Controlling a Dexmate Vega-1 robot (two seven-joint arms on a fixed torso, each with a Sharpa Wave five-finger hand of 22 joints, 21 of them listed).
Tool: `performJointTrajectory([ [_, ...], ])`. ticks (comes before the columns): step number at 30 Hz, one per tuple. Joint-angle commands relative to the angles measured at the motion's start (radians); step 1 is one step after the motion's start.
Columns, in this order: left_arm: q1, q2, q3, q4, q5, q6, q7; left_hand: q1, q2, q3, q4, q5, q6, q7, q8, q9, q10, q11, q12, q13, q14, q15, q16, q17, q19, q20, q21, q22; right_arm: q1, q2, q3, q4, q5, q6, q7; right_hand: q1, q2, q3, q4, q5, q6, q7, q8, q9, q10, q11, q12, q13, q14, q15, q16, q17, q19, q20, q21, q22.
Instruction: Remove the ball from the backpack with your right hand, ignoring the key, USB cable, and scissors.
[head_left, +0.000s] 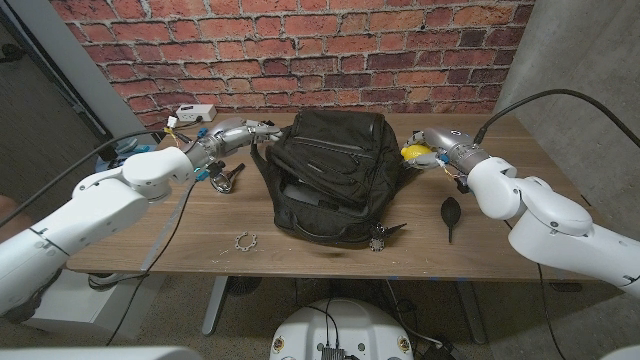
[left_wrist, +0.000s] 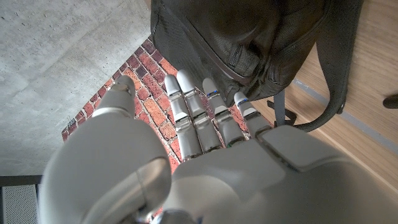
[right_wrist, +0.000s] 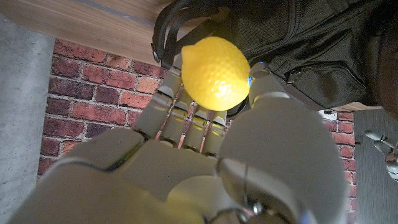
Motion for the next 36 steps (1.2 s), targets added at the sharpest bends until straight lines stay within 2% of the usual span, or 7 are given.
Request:
performJointTrajectory([
  [1, 0.013, 0.018, -0.020, 0.014, -0.010, -0.027, -0.038, 0.084, 0.099, -0.010, 0.003, -0.007, -0.024, -0.002, -0.009, 0.005, -0.032, 0.008, -0.012, 0.001, -0.017, 0.006, -0.007, 0.004, -0.013, 0.002, -0.003, 0.002, 0.065, 0.010, -0.041, 0.042, 0.013, 0.006, 0.010, 0.010, 0.001, 0.000, 0.003, 0.004, 0.008, 0.002, -0.006, 0.002, 0.007, 0.000, 0.001, 0.005, 0.007, -0.160, 0.000, 0.006, 0.006, -0.071, 0.004, 0.004],
  [6, 0.018, 0.016, -0.025, 0.012, -0.014, -0.026, -0.033, 0.066, 0.100, -0.013, 0.005, -0.010, -0.067, -0.005, -0.026, 0.009, -0.092, 0.028, -0.043, -0.011, -0.042, 0.017, -0.024, 0.001, -0.020, 0.006, 0.000, 0.002, 0.069, 0.010, -0.039, 0.056, 0.025, 0.013, 0.003, 0.010, 0.000, 0.000, 0.003, 0.004, 0.009, 0.002, -0.006, 0.002, 0.010, 0.001, 0.002, 0.006, 0.008, -0.159, -0.002, 0.006, 0.006, -0.070, 0.004, 0.004],
  [9, 0.028, 0.011, -0.031, 0.008, -0.016, -0.030, -0.024, 0.052, 0.103, -0.011, 0.003, -0.011, -0.123, -0.023, -0.050, 0.009, -0.156, 0.041, -0.080, -0.027, -0.070, 0.032, -0.040, -0.006, -0.025, 0.007, 0.002, 0.002, 0.073, 0.005, -0.042, 0.065, 0.026, 0.015, 0.002, 0.010, 0.001, 0.001, 0.003, 0.004, 0.009, 0.001, -0.006, 0.002, 0.009, 0.000, 0.001, 0.006, 0.009, -0.160, -0.003, 0.006, 0.006, -0.071, 0.004, 0.004],
  [14, 0.050, -0.002, -0.047, -0.001, -0.016, -0.040, 0.004, 0.039, 0.103, -0.011, 0.004, -0.012, -0.147, -0.036, -0.061, 0.008, -0.199, 0.056, -0.110, -0.039, -0.095, 0.040, -0.054, -0.018, -0.032, 0.010, 0.003, 0.002, 0.069, -0.005, -0.037, 0.080, 0.032, 0.016, -0.006, 0.009, 0.001, 0.000, 0.004, 0.004, 0.008, 0.001, -0.007, 0.002, 0.008, 0.000, 0.000, 0.006, 0.009, -0.159, -0.004, 0.007, 0.005, -0.071, 0.004, 0.004],
  [18, 0.075, -0.023, -0.064, -0.015, -0.015, -0.046, 0.044, 0.007, 0.132, -0.008, 0.024, -0.010, -0.169, -0.031, -0.069, 0.008, -0.224, 0.073, -0.132, -0.050, -0.106, 0.053, -0.056, -0.024, -0.033, 0.012, 0.005, 0.002, 0.060, -0.016, -0.025, 0.093, 0.045, 0.026, -0.017, 0.010, 0.001, 0.000, 0.003, 0.004, 0.008, 0.001, -0.007, 0.002, 0.010, 0.000, 0.000, 0.007, 0.009, -0.160, -0.003, 0.009, 0.005, -0.071, 0.004, 0.004],
  [28, 0.118, -0.075, -0.103, -0.038, 0.001, -0.069, 0.121, -0.014, 0.141, -0.001, 0.022, -0.001, -0.218, -0.029, -0.090, 0.005, -0.284, 0.096, -0.173, -0.070, -0.137, 0.068, -0.070, -0.048, -0.034, 0.014, 0.009, 0.002, 0.048, -0.039, 0.017, 0.138, 0.091, 0.073, -0.045, 0.012, 0.001, 0.000, 0.002, 0.004, 0.009, 0.000, -0.008, 0.002, 0.011, -0.001, 0.000, 0.007, 0.011, -0.161, -0.005, 0.011, 0.006, -0.071, 0.005, 0.004],
  [36, 0.135, -0.104, -0.121, -0.036, 0.009, -0.077, 0.145, -0.030, 0.153, 0.006, 0.020, 0.007, -0.250, -0.022, -0.100, 0.002, -0.319, 0.126, -0.197, -0.087, -0.186, 0.083, -0.083, -0.067, -0.030, 0.012, 0.011, 0.001, 0.075, -0.038, 0.015, 0.174, 0.099, 0.092, -0.043, 0.013, 0.000, 0.002, 0.002, 0.004, 0.010, 0.000, -0.008, 0.002, 0.012, -0.002, -0.001, 0.007, 0.013, -0.160, -0.008, 0.010, 0.006, -0.071, 0.005, 0.004],
])
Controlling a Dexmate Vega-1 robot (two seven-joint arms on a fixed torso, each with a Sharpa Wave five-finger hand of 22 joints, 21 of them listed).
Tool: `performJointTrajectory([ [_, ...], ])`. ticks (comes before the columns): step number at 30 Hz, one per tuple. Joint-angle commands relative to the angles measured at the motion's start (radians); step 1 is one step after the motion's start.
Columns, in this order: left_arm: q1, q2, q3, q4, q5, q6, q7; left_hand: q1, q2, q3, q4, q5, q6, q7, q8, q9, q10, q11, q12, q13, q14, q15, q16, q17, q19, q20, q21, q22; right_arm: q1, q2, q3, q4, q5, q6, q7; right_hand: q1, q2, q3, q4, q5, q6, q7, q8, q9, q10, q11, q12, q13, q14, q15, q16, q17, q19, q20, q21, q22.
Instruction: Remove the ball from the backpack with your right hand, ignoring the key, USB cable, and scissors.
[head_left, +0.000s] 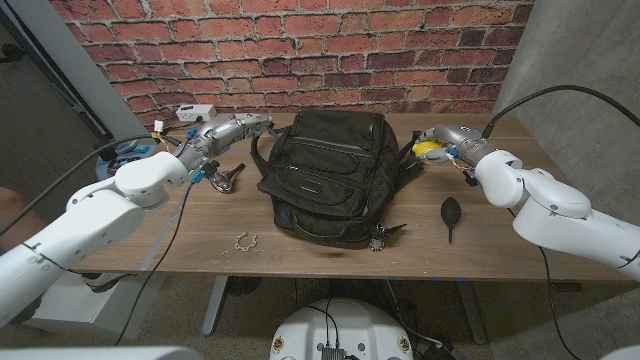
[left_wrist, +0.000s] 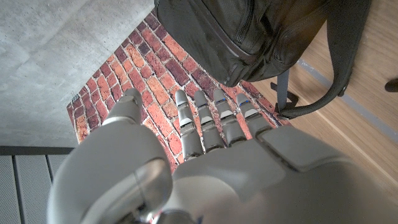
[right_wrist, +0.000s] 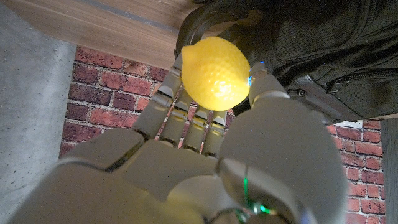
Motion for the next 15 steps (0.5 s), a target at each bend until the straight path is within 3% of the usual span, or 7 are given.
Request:
performJointTrajectory([
  [1, 0.031, -0.050, -0.031, -0.004, 0.008, -0.018, 0.050, 0.055, 0.072, 0.014, -0.001, 0.008, -0.020, 0.000, -0.011, -0.001, -0.017, 0.011, -0.012, -0.004, -0.017, -0.002, -0.003, -0.007, -0.003, 0.002, 0.005, 0.001, 0.024, -0.007, 0.012, 0.052, 0.025, 0.033, -0.009, 0.014, 0.003, 0.002, 0.002, 0.006, 0.010, 0.000, -0.001, 0.003, 0.006, -0.001, 0.006, 0.003, 0.013, -0.160, -0.004, 0.001, 0.008, -0.073, 0.005, 0.004],
  [15, 0.040, -0.094, -0.043, 0.013, 0.003, -0.042, 0.060, 0.022, 0.093, 0.022, 0.009, 0.019, -0.092, -0.005, -0.024, -0.007, -0.063, 0.033, -0.034, -0.025, -0.052, 0.013, -0.005, -0.026, -0.007, 0.007, 0.004, 0.000, 0.058, 0.014, -0.011, 0.093, 0.020, 0.039, -0.011, 0.017, 0.003, 0.003, 0.000, 0.006, 0.014, -0.001, -0.001, 0.003, 0.011, -0.002, 0.007, 0.004, 0.017, -0.162, -0.006, 0.002, 0.008, -0.073, 0.005, 0.004],
])
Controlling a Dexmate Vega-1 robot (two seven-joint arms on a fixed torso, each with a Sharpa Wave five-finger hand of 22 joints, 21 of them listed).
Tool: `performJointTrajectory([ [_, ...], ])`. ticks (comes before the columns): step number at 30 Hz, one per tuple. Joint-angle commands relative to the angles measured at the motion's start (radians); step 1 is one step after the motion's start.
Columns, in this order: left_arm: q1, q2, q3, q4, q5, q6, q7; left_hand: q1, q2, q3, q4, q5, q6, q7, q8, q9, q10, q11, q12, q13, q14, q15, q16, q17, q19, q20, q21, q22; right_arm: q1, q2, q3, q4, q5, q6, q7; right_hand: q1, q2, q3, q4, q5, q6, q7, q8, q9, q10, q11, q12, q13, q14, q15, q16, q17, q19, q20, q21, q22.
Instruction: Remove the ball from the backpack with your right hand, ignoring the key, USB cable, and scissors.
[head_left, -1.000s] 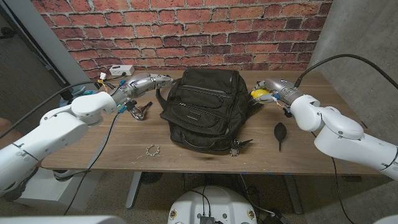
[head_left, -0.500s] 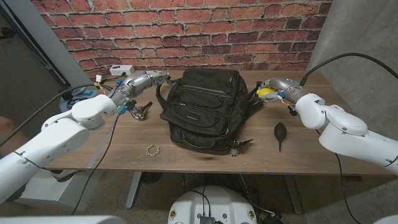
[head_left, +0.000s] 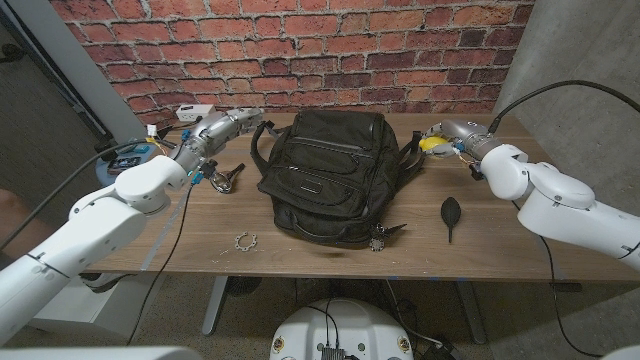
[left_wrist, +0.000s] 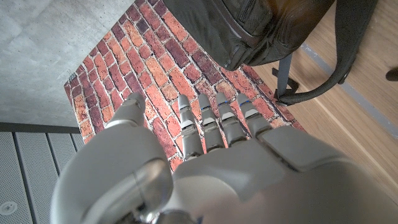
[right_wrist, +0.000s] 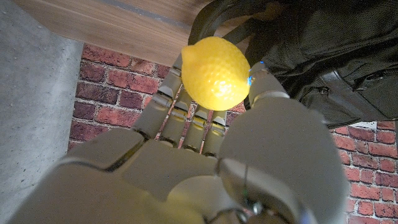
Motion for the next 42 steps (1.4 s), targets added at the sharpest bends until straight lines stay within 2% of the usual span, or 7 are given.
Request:
performJointTrajectory([
  [1, 0.015, -0.038, -0.017, 0.014, -0.006, -0.023, 0.010, 0.046, 0.066, 0.009, 0.002, 0.009, -0.028, -0.009, -0.002, -0.003, -0.025, 0.010, -0.009, -0.005, -0.023, 0.005, -0.007, -0.005, -0.002, 0.002, 0.004, 0.003, 0.027, 0.015, -0.018, 0.039, 0.000, 0.014, -0.004, 0.016, 0.001, 0.004, 0.000, 0.007, 0.012, 0.001, 0.000, 0.003, 0.011, -0.003, 0.007, 0.003, 0.012, -0.163, -0.002, 0.002, 0.009, -0.075, 0.005, 0.004],
  [9, 0.033, -0.058, -0.038, 0.028, -0.014, -0.050, 0.007, 0.025, 0.071, 0.014, 0.003, 0.016, -0.086, -0.014, -0.006, -0.009, -0.061, 0.019, -0.018, -0.023, -0.054, 0.014, -0.007, -0.016, -0.008, 0.004, 0.002, 0.002, 0.055, 0.033, -0.057, 0.069, -0.039, -0.001, -0.003, 0.019, 0.002, 0.005, 0.000, 0.007, 0.014, -0.001, 0.000, 0.003, 0.013, -0.007, 0.007, 0.003, 0.018, -0.164, -0.002, 0.004, 0.009, -0.075, 0.005, 0.004],
  [17, 0.030, -0.070, -0.048, 0.049, -0.018, -0.064, 0.000, 0.015, 0.071, 0.015, 0.002, 0.018, -0.092, -0.020, 0.000, -0.011, -0.076, 0.020, -0.019, -0.032, -0.072, 0.017, -0.008, -0.020, -0.013, 0.004, 0.001, 0.002, 0.076, 0.049, -0.073, 0.104, -0.051, -0.006, 0.005, 0.022, 0.003, 0.006, -0.001, 0.007, 0.018, -0.004, 0.001, 0.003, 0.015, -0.007, 0.006, 0.004, 0.019, -0.164, -0.003, 0.005, 0.010, -0.077, 0.006, 0.004],
  [34, -0.016, -0.084, -0.015, 0.071, -0.012, -0.050, 0.014, -0.001, 0.071, 0.015, 0.003, 0.020, -0.101, -0.021, 0.004, -0.014, -0.099, 0.016, -0.021, -0.044, -0.095, 0.024, -0.008, -0.024, -0.024, 0.007, -0.002, 0.001, 0.119, 0.055, -0.079, 0.191, -0.049, 0.031, 0.017, 0.020, 0.002, 0.007, 0.001, 0.007, 0.020, -0.006, 0.000, 0.003, 0.017, -0.007, 0.005, 0.004, 0.021, -0.160, -0.009, 0.005, 0.006, -0.077, 0.005, 0.004],
  [36, -0.021, -0.076, -0.009, 0.075, -0.007, -0.050, 0.005, -0.002, 0.072, 0.017, 0.001, 0.021, -0.105, -0.020, 0.004, -0.015, -0.104, 0.016, -0.021, -0.047, -0.107, 0.025, -0.010, -0.025, -0.028, 0.007, -0.004, 0.001, 0.129, 0.056, -0.085, 0.203, -0.057, 0.032, 0.022, 0.019, 0.002, 0.007, 0.002, 0.007, 0.020, -0.006, 0.000, 0.003, 0.016, -0.008, 0.004, 0.004, 0.021, -0.159, -0.010, 0.005, 0.005, -0.077, 0.004, 0.004],
  [42, -0.029, -0.090, -0.004, 0.093, -0.017, -0.067, 0.003, -0.006, 0.075, 0.022, -0.002, 0.024, -0.116, -0.025, 0.004, -0.016, -0.128, 0.012, -0.024, -0.056, -0.130, 0.028, -0.012, -0.028, -0.035, 0.007, -0.005, 0.001, 0.144, 0.069, -0.089, 0.241, -0.054, 0.046, 0.021, 0.018, 0.002, 0.007, 0.003, 0.006, 0.018, -0.006, -0.001, 0.003, 0.013, -0.007, 0.002, 0.004, 0.018, -0.159, -0.014, 0.005, 0.002, -0.076, 0.003, 0.004],
])
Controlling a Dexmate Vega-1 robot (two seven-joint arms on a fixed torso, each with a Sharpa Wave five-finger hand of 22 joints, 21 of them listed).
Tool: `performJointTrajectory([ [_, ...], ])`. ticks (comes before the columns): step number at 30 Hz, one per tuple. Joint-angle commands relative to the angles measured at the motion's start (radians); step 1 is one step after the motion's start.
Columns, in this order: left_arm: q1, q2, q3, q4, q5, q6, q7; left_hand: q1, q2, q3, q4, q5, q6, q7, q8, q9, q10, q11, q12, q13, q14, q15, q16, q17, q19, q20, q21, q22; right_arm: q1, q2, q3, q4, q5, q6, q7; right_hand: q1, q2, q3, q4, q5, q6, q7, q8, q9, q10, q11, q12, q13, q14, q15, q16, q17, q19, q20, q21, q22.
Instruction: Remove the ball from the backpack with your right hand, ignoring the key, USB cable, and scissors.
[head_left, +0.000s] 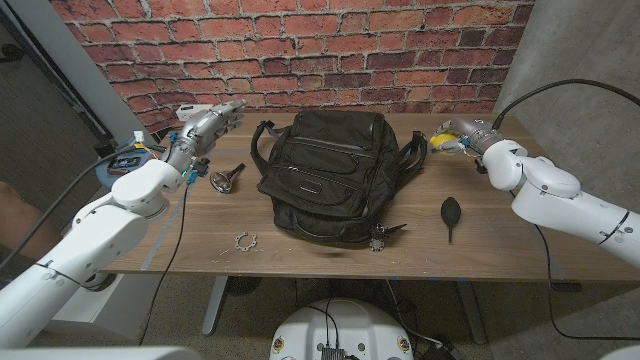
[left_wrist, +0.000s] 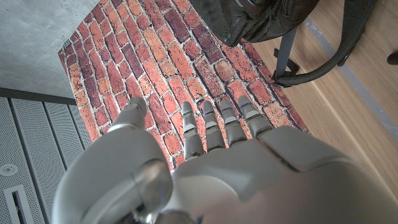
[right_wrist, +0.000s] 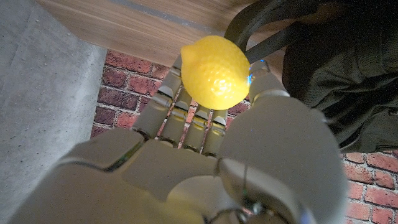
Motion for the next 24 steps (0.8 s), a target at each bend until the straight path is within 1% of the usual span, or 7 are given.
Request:
performJointTrajectory([
  [1, -0.022, -0.015, 0.016, 0.028, -0.004, -0.013, -0.002, 0.027, 0.041, 0.011, 0.000, 0.004, -0.007, -0.003, 0.004, 0.002, -0.013, 0.001, -0.001, -0.002, -0.013, 0.000, -0.001, -0.001, -0.002, 0.003, 0.001, 0.000, 0.036, 0.017, -0.013, 0.072, -0.005, 0.023, 0.007, 0.006, 0.005, 0.007, 0.003, 0.005, 0.007, -0.002, 0.001, 0.002, 0.001, 0.002, -0.003, 0.005, 0.004, -0.156, -0.003, 0.005, 0.003, -0.076, 0.004, 0.004],
  [8, -0.029, -0.048, 0.020, 0.065, 0.002, -0.058, 0.017, 0.013, 0.044, 0.010, 0.005, 0.003, -0.020, 0.003, 0.003, 0.001, -0.020, 0.003, 0.002, -0.009, -0.019, 0.000, 0.003, -0.001, 0.011, 0.004, 0.007, 0.000, 0.043, 0.028, -0.015, 0.096, 0.004, 0.018, 0.004, 0.006, 0.005, 0.007, 0.003, 0.005, 0.007, -0.002, 0.000, 0.002, 0.000, -0.001, -0.005, 0.005, 0.003, -0.157, -0.006, 0.005, 0.003, -0.077, 0.004, 0.004],
  [11, -0.039, -0.068, 0.032, 0.092, 0.015, -0.092, 0.020, -0.008, 0.054, 0.012, 0.015, 0.000, -0.041, 0.013, 0.002, 0.001, -0.037, 0.008, 0.002, -0.021, -0.022, -0.009, 0.008, -0.003, 0.051, -0.009, 0.023, 0.000, 0.042, 0.029, -0.013, 0.101, 0.009, 0.016, 0.000, 0.006, 0.005, 0.007, 0.003, 0.005, 0.008, -0.003, 0.000, 0.003, 0.003, 0.001, -0.004, 0.005, 0.003, -0.157, -0.007, 0.006, 0.003, -0.077, 0.004, 0.004],
  [12, -0.041, -0.075, 0.036, 0.101, 0.020, -0.104, 0.022, -0.013, 0.057, 0.016, 0.015, -0.001, -0.062, 0.020, -0.002, 0.000, -0.058, 0.008, -0.001, -0.029, -0.023, -0.016, 0.008, -0.006, 0.063, -0.013, 0.027, 0.000, 0.041, 0.029, -0.011, 0.103, 0.011, 0.016, -0.003, 0.005, 0.005, 0.006, 0.004, 0.005, 0.008, -0.003, 0.000, 0.003, 0.004, 0.001, -0.004, 0.005, 0.003, -0.157, -0.006, 0.006, 0.003, -0.077, 0.004, 0.004],
  [15, -0.050, -0.085, 0.050, 0.122, 0.039, -0.130, 0.025, -0.019, 0.061, 0.024, 0.011, -0.004, -0.117, 0.019, -0.009, -0.001, -0.082, 0.002, -0.002, -0.044, -0.039, -0.035, 0.004, -0.011, 0.078, -0.017, 0.031, 0.000, 0.039, 0.031, -0.008, 0.109, 0.019, 0.011, -0.008, 0.005, 0.005, 0.007, 0.004, 0.005, 0.008, -0.003, 0.000, 0.003, 0.004, 0.001, -0.004, 0.005, 0.004, -0.157, -0.007, 0.006, 0.003, -0.077, 0.004, 0.004],
  [20, -0.063, -0.115, 0.077, 0.152, 0.051, -0.166, 0.034, -0.028, 0.066, 0.032, 0.010, -0.009, -0.174, 0.030, -0.011, -0.003, -0.092, -0.004, 0.001, -0.061, -0.044, -0.031, 0.005, -0.013, 0.089, -0.034, 0.033, -0.001, 0.035, 0.029, -0.003, 0.117, 0.029, 0.005, -0.017, 0.004, 0.005, 0.007, 0.004, 0.005, 0.009, -0.002, 0.000, 0.003, 0.006, 0.001, -0.004, 0.005, 0.005, -0.156, -0.009, 0.006, 0.003, -0.076, 0.004, 0.004],
  [24, -0.076, -0.129, 0.094, 0.181, 0.057, -0.194, 0.027, -0.032, 0.071, 0.036, 0.012, -0.010, -0.179, 0.032, -0.007, -0.003, -0.101, -0.009, 0.000, -0.066, -0.048, -0.028, 0.004, -0.013, 0.090, -0.036, 0.032, -0.001, 0.038, 0.027, -0.006, 0.121, 0.032, 0.000, -0.018, 0.003, 0.005, 0.007, 0.005, 0.005, 0.010, -0.002, 0.000, 0.003, 0.007, 0.001, -0.004, 0.005, 0.007, -0.157, -0.009, 0.006, 0.004, -0.076, 0.004, 0.004],
])
